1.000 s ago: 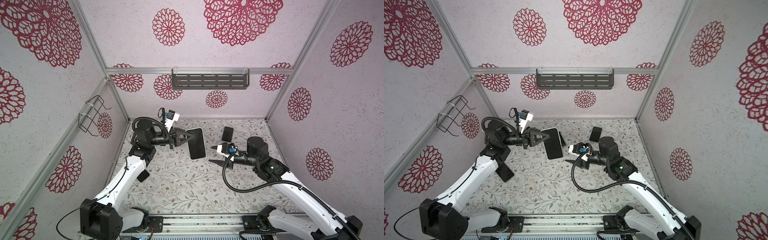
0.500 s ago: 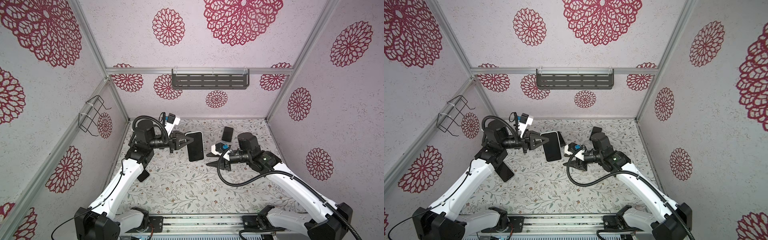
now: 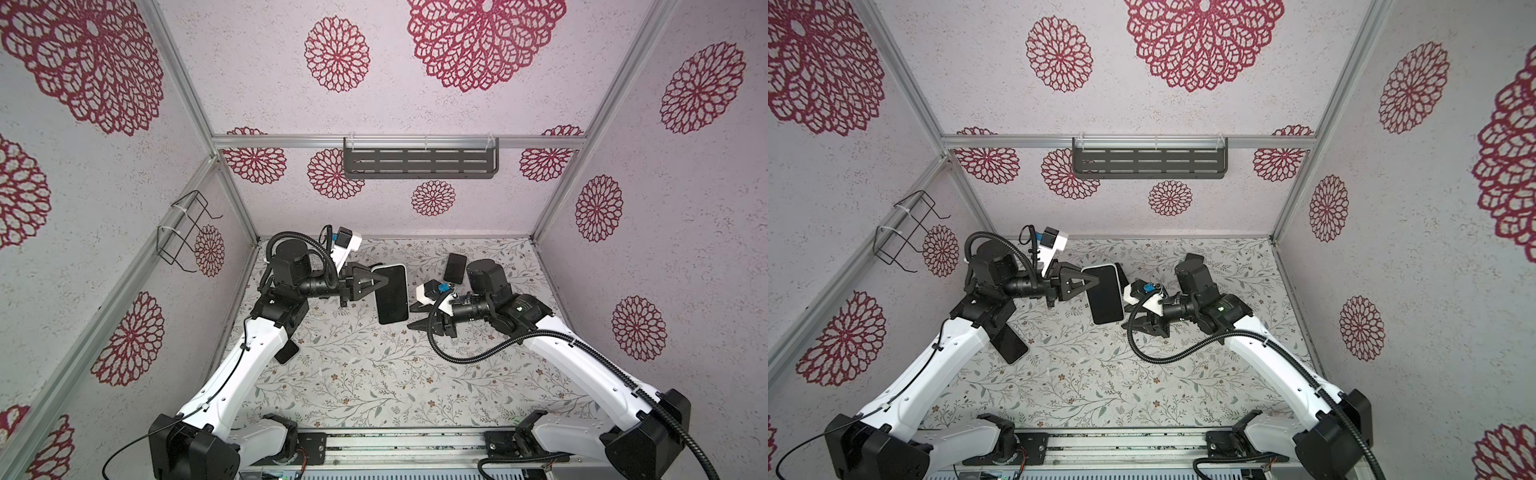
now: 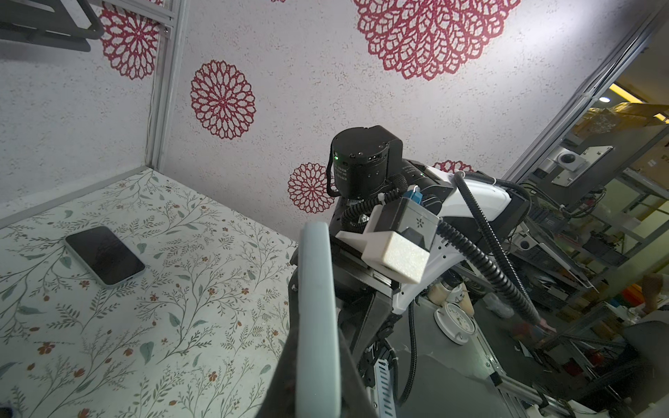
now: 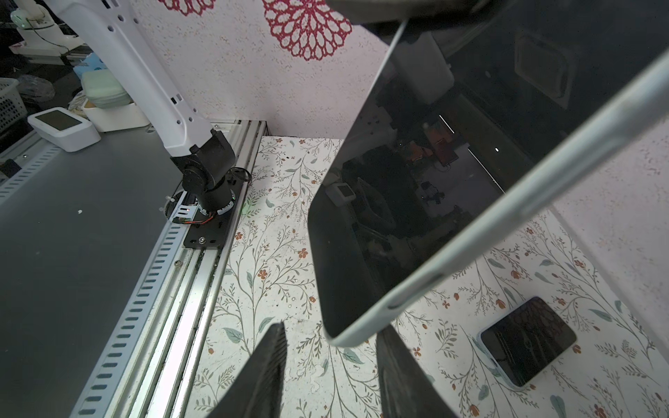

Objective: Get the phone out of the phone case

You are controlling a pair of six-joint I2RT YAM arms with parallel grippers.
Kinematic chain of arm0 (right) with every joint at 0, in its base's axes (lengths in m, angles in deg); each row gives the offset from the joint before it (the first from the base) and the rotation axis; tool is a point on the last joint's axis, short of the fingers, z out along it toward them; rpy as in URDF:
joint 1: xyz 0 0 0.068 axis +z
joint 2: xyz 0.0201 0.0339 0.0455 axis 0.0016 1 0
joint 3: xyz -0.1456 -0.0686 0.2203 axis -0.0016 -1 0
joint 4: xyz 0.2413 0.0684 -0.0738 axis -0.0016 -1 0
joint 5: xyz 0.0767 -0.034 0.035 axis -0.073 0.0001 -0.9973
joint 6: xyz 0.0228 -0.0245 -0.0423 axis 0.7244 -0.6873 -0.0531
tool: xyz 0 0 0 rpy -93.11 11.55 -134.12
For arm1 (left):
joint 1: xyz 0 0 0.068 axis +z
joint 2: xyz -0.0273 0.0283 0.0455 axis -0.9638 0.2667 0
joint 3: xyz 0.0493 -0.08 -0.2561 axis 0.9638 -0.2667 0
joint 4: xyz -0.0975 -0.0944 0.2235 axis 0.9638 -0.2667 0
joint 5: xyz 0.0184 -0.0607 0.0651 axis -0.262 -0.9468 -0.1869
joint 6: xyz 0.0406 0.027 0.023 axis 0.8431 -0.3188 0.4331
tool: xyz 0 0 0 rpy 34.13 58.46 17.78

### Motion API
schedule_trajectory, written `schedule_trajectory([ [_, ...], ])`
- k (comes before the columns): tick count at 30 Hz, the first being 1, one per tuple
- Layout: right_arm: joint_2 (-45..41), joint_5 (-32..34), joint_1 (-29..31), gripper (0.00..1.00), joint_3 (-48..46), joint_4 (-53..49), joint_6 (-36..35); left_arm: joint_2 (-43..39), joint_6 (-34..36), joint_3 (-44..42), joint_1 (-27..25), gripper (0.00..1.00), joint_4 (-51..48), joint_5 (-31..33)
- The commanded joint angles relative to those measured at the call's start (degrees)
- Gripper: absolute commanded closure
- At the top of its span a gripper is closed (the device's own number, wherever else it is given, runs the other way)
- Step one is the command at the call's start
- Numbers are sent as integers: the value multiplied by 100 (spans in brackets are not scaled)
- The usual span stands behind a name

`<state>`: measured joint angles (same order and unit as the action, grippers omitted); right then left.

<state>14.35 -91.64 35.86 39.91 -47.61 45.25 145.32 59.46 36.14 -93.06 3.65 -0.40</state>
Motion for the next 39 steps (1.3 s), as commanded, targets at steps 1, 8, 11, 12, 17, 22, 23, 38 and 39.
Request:
schedule_trajectory([
  [1,-10,-220,2,59,204,-33,88,-156,110,57,-59,100,226,-157],
  [8,10,-264,9,70,172,-53,10,-174,112,38,-57,100,247,-148],
  [11,52,-309,9,73,172,-35,16,-193,113,30,-63,100,252,-145],
  [12,54,-315,9,74,171,-30,24,-201,110,26,-64,100,260,-141],
  [17,101,-347,18,78,172,0,8,-193,110,22,-69,100,260,-139],
  [22,108,-359,35,85,146,104,-22,-193,103,13,-83,100,269,-149],
  [23,115,-363,44,86,146,120,-22,-191,104,13,-90,100,269,-149],
  [38,-15,-356,97,100,24,1029,-716,238,816,381,-496,100,-963,-123],
  [39,-8,-341,97,100,29,1109,-782,300,963,452,-536,100,-1196,-82],
])
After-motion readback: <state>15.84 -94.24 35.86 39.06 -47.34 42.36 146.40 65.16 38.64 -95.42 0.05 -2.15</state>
